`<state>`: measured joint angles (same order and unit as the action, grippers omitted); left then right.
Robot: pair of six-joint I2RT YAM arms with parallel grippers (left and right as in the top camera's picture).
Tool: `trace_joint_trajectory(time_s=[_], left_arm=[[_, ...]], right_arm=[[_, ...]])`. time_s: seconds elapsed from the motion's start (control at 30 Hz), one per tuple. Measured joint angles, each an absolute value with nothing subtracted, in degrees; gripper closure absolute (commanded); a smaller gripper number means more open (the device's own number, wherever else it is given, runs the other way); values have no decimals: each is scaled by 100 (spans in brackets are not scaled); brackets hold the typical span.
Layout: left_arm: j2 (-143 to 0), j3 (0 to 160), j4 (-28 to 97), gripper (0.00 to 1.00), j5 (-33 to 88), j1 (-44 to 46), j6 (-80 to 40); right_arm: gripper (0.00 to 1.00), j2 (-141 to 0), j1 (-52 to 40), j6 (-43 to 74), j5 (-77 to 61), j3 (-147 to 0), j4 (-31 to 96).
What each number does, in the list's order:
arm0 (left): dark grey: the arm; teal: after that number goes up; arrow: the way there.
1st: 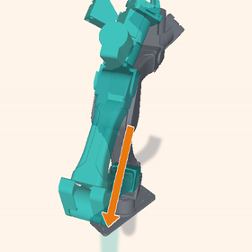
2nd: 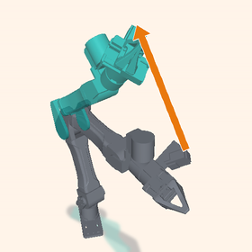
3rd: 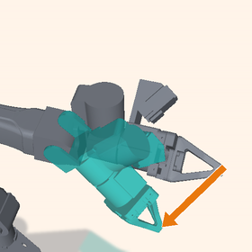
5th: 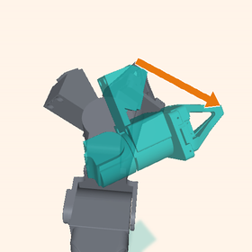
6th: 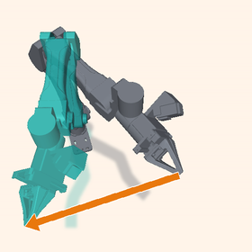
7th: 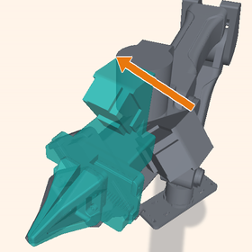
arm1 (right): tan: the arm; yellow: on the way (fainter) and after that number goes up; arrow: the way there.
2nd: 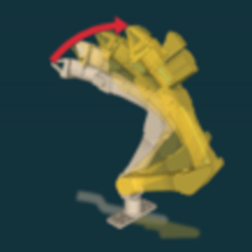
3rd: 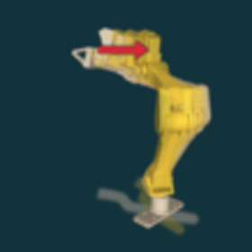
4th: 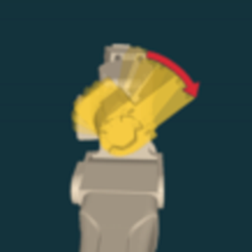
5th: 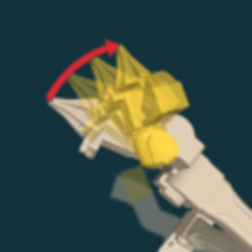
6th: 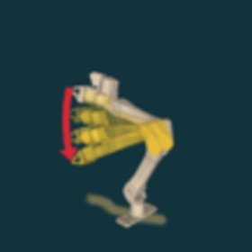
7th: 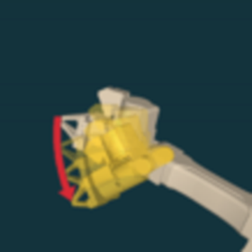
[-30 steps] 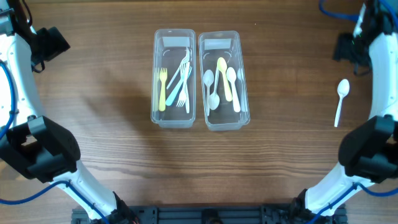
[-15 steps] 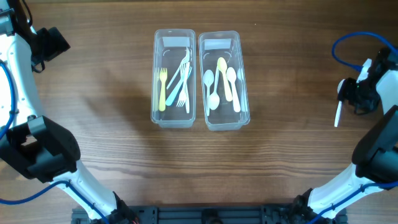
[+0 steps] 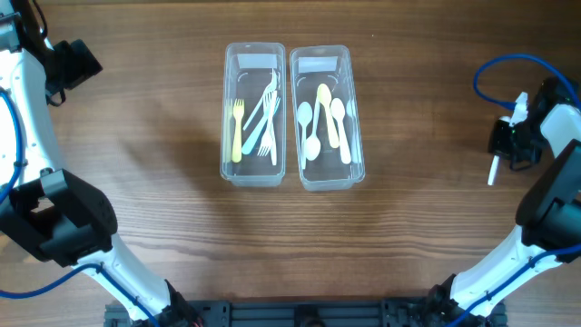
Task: Pack container
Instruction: 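Grasp the last white spoon with the right gripper, then place the white spoon into the right container and release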
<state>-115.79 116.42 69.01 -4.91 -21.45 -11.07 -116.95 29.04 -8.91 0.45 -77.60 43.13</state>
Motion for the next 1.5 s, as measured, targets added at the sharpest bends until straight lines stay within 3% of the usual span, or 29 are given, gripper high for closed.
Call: trace_joint_trajectory(time_s=[0.23, 0.47, 0.67, 0.83, 1.07, 1.13, 1.17, 1.2, 1.3, 1.4, 1.5], left_arm=[[-11579, 11642, 6901, 0, -491, -2145, -1107], [-11579, 11642, 6901, 0, -491, -2145, -1107], [-11579, 11642, 6901, 0, -489, -2145, -1107], [-11579, 11642, 6901, 0, -491, -2145, -1107], [-11579, 11642, 6901, 0, -489, -2145, -1105], [-11579, 11642, 6901, 0, -491, -2145, -1107], [-11579, 11642, 6901, 0, -489, -2145, -1107], [-11579, 11642, 6901, 0, -491, -2145, -1107], [-11579, 11642, 6901, 0, -491, -2145, -1105], [-11579, 11642, 6899, 0, -491, -2145, -1107], [-11579, 11642, 6901, 0, -491, -2145, -1107]], right_arm=[[96, -11828, 2484, -888, -307, -8892, 5288], [96, -11583, 950, -644, -888, -10101, 5629], [96, -11461, -899, -261, -1315, -10167, 5612], [96, -11461, -1839, -167, -1317, -10167, 5610], [96, -11463, -2211, 25, -1304, -9907, 5166], [83, -11463, -2209, 128, -1249, -9741, 5137], [61, -11463, -2209, 156, -1205, -9686, 5135], [45, -11463, -2209, 169, -1151, -9666, 5137], [17, -11463, -2209, 248, -1072, -9666, 5124], [0, -11463, -2209, 270, -1031, -9699, 5153], [0, -11487, -2154, 305, -996, -10263, 5408]])
